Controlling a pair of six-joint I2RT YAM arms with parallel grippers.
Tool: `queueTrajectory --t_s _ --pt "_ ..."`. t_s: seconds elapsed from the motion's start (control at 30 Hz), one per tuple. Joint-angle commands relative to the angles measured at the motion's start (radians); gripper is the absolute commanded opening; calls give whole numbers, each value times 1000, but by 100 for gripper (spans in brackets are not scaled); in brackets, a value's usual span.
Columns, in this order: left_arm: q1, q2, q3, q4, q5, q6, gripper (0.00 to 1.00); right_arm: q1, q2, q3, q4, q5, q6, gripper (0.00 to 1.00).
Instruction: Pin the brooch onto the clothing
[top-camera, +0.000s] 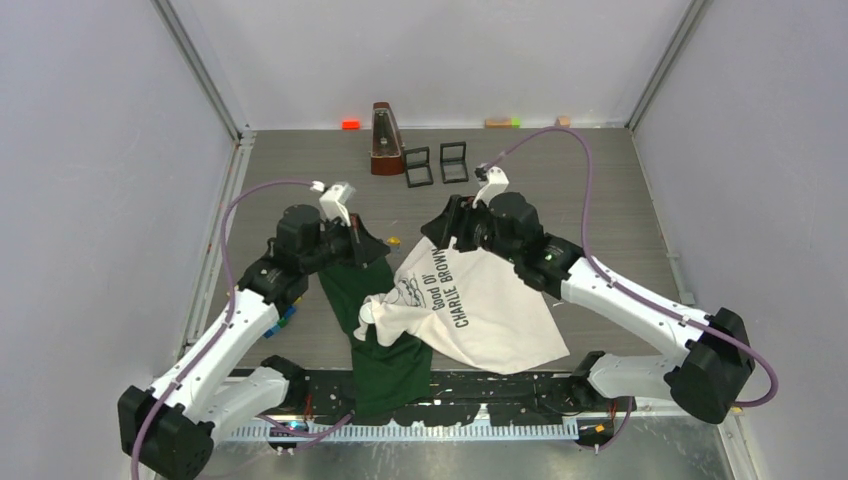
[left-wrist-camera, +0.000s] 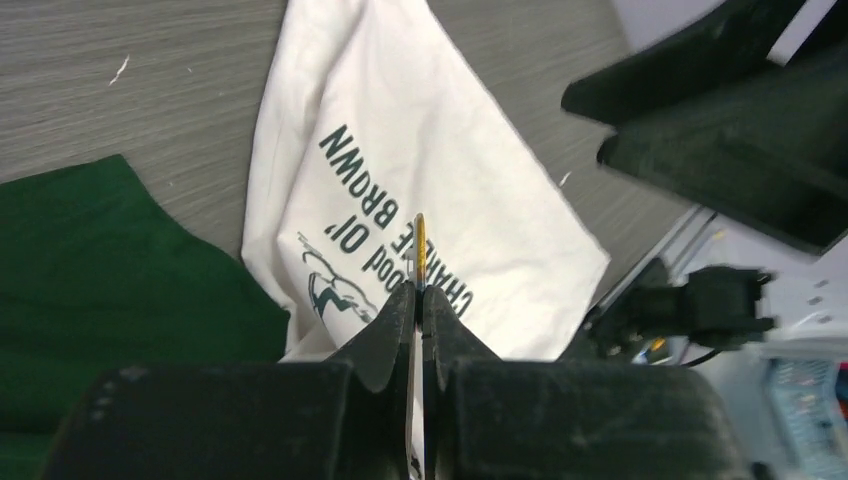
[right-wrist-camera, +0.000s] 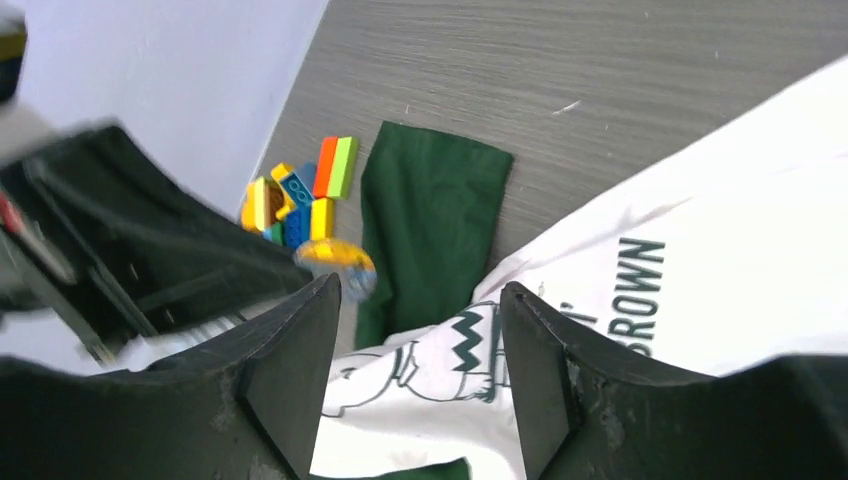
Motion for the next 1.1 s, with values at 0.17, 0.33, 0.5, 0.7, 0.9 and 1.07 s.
queueTrajectory --t_s 0.17,0.33,0.5,0.7,0.9,1.07 --pt "-382 35 60 -54 -617 287 0 -49 85 116 -156 -140 622 50" --pt "-530 92 62 4 -797 344 0 -46 137 118 -155 -177 710 44" --pt "-598 141 57 64 -895 363 0 -38 164 124 -213 -159 735 43" --pt "-636 180 59 99 -923 378 0 -11 195 159 -284 -130 724 42" --pt "-679 198 55 125 -953 411 0 4 226 178 -309 -98 715 41" --pt "-696 210 53 132 -975 417 0 9 250 194 -313 -94 705 35"
